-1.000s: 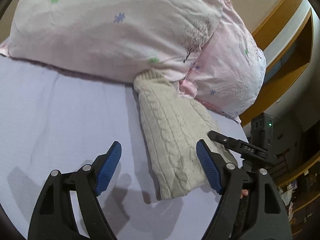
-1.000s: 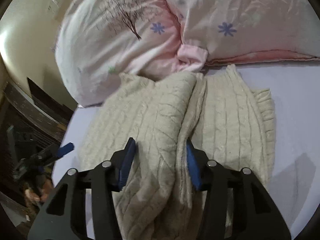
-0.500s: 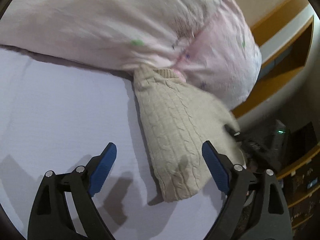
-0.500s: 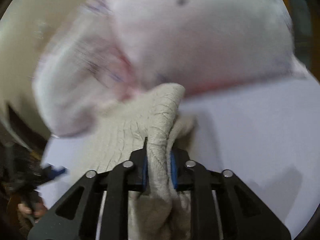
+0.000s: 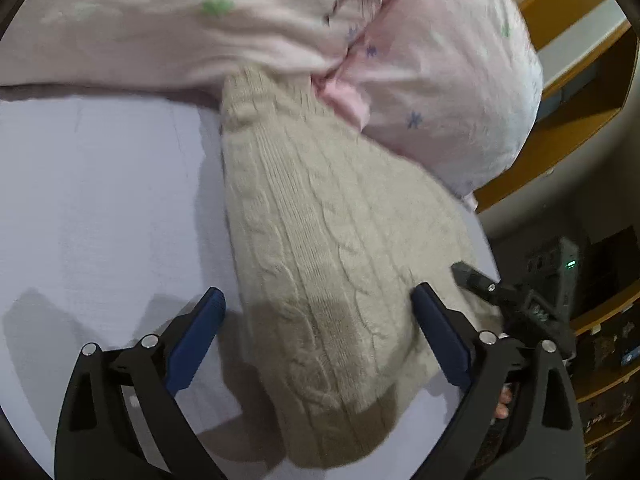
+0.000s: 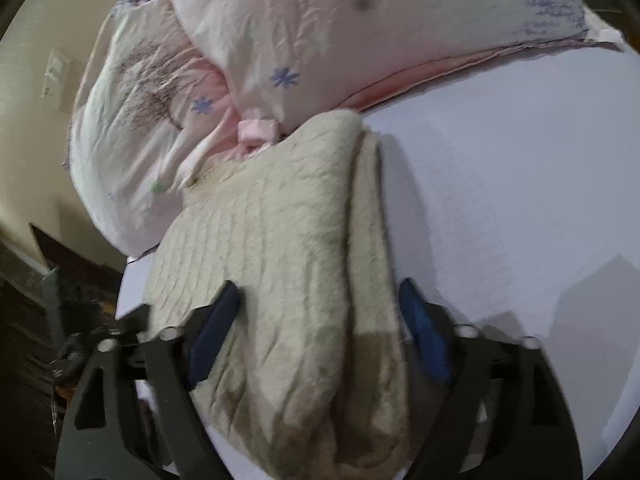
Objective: Fold small clothes
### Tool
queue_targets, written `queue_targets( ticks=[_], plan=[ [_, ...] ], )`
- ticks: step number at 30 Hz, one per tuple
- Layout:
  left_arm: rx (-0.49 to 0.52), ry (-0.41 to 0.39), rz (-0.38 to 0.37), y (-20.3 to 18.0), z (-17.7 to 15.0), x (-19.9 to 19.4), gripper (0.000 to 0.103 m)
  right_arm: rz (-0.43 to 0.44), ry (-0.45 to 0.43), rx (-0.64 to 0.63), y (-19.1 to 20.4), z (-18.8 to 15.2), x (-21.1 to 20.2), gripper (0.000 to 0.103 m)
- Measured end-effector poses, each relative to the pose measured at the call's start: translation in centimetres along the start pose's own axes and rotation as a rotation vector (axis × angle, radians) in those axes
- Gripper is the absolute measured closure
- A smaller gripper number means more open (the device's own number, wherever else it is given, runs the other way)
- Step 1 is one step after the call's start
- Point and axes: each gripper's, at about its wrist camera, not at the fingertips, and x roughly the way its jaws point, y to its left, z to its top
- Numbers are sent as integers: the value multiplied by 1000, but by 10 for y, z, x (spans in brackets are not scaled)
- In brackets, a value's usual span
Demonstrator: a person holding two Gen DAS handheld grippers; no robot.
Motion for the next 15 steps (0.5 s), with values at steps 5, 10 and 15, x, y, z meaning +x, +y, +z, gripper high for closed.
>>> queue_targets(
  ticks=[5,10,15],
  plan=[
    [75,21,25,-12,-2,-3,41,88,-29,1,13,-13,-3,74],
    [134,-80,23,9,-18,-70,54,192,10,-121,63,-33,-5,76],
    [263,-77,223,34,-50,-108,30,50,88,-275,101,-56,16,47]
  ],
)
